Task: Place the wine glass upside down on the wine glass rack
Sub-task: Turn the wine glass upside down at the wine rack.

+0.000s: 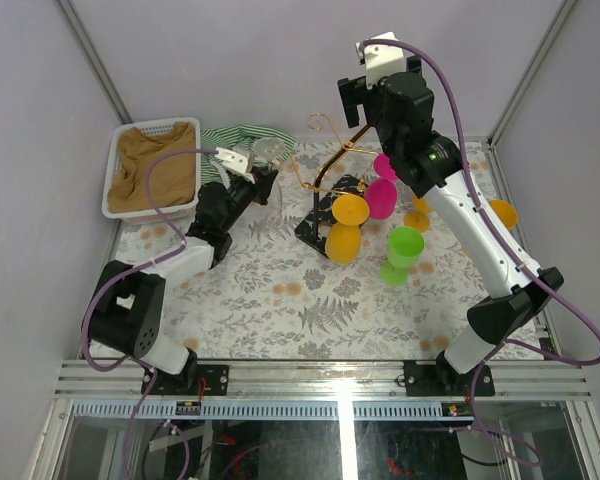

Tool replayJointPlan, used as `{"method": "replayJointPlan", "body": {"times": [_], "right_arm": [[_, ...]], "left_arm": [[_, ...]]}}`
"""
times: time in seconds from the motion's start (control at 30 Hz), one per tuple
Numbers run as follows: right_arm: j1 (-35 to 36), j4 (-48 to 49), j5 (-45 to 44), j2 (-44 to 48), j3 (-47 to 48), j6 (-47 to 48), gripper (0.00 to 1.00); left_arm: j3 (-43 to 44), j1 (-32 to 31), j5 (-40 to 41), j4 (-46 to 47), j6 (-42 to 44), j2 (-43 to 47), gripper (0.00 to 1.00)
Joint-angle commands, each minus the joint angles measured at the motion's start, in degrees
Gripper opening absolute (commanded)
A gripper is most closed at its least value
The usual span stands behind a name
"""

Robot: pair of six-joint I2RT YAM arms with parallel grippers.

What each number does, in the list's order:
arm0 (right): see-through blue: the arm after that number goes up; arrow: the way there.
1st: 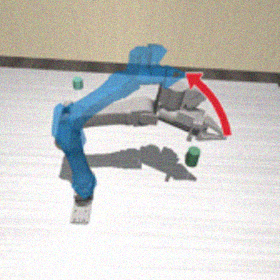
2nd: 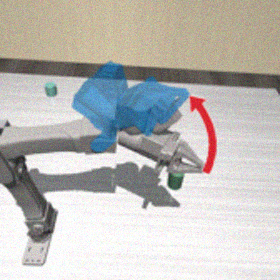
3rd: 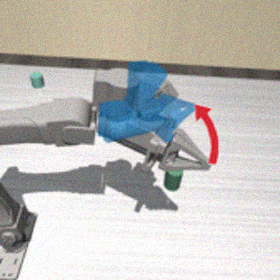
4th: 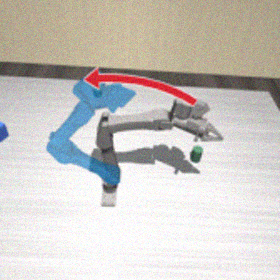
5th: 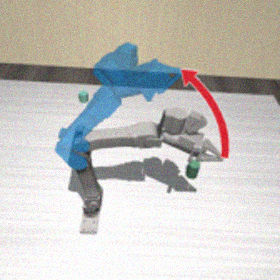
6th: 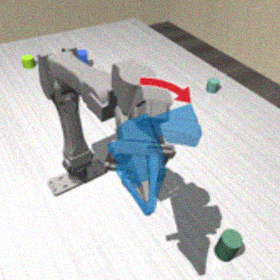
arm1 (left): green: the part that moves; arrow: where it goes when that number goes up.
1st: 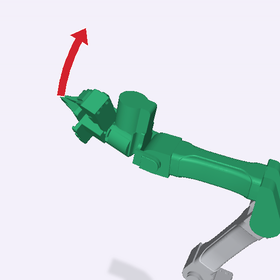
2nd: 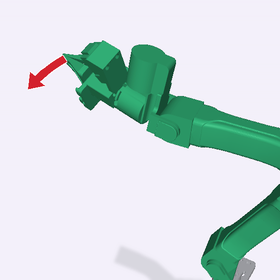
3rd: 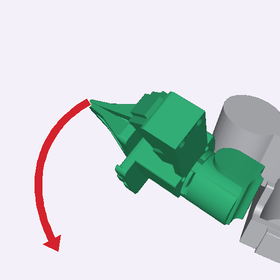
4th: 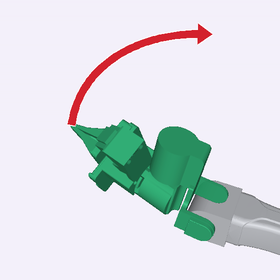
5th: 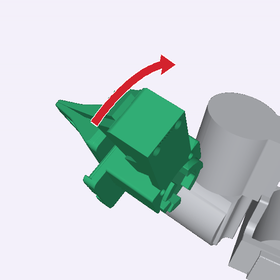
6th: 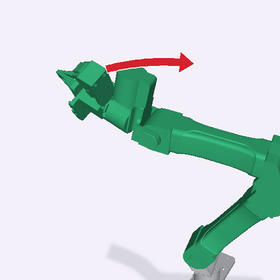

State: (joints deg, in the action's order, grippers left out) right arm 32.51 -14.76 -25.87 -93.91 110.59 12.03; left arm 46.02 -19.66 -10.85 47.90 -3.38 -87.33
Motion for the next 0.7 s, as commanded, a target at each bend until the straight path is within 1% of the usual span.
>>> {"method": "replayJointPlan", "body": {"times": [0.0,0.27,0.37,0.67], "right_arm": [[-0.34,2.01,0.64,-0.28,0.69,0.85,0.99],[-0.34,1.76,1.38,-0.75,1.12,0.21,0.99],[-0.34,1.65,1.54,-0.79,1.11,-0.09,0.99],[-0.34,1.08,1.46,-0.68,0.95,-0.64,0.99]], "left_arm": [[-2.14,0.41,0.68,6.39,0.53,3.37,0.0],[-6.25,0.29,-2.92,7.77,-0.71,5.44,0.0],[-7.05,0.21,-3.13,8.69,-1.42,5.37,0.0],[-4.77,-1.53,-4.92,9.24,-2.07,1.99,0.02]]}}
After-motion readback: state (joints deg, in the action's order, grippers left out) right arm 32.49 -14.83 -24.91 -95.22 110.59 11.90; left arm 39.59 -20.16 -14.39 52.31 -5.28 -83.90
